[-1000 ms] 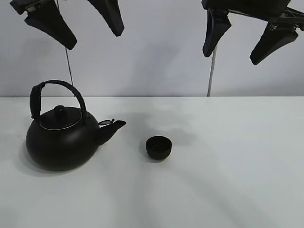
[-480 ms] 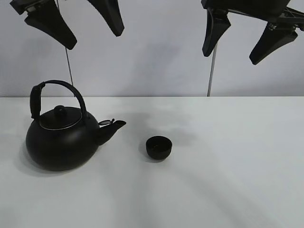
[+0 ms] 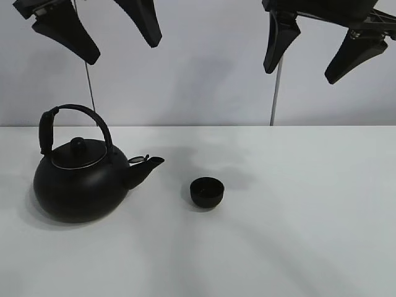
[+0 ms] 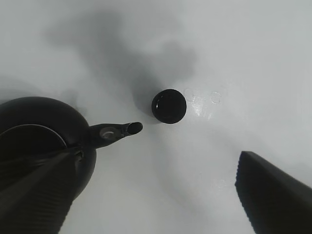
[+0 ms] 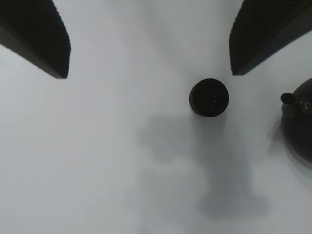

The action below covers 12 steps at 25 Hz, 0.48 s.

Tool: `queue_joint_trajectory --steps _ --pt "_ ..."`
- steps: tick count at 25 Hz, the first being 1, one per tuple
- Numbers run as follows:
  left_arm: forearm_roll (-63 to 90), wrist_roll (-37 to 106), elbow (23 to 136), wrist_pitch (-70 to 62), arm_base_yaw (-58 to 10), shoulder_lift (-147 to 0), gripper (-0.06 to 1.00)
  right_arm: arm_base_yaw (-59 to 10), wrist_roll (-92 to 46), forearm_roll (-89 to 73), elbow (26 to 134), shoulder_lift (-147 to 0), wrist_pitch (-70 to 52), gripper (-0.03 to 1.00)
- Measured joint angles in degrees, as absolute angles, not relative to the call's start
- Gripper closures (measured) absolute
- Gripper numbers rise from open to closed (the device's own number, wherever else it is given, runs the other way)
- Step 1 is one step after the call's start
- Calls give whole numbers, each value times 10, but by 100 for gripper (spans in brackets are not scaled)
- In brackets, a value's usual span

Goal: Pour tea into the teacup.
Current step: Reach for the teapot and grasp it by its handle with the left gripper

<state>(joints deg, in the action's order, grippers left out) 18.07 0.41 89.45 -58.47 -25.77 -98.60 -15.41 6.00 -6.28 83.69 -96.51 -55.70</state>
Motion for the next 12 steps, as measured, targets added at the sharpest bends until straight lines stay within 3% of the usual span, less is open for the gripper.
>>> queue_joint_trajectory --steps 12 --pt "181 4 895 -585 -258 -986 30 -154 60 -63 837 -965 -506 35"
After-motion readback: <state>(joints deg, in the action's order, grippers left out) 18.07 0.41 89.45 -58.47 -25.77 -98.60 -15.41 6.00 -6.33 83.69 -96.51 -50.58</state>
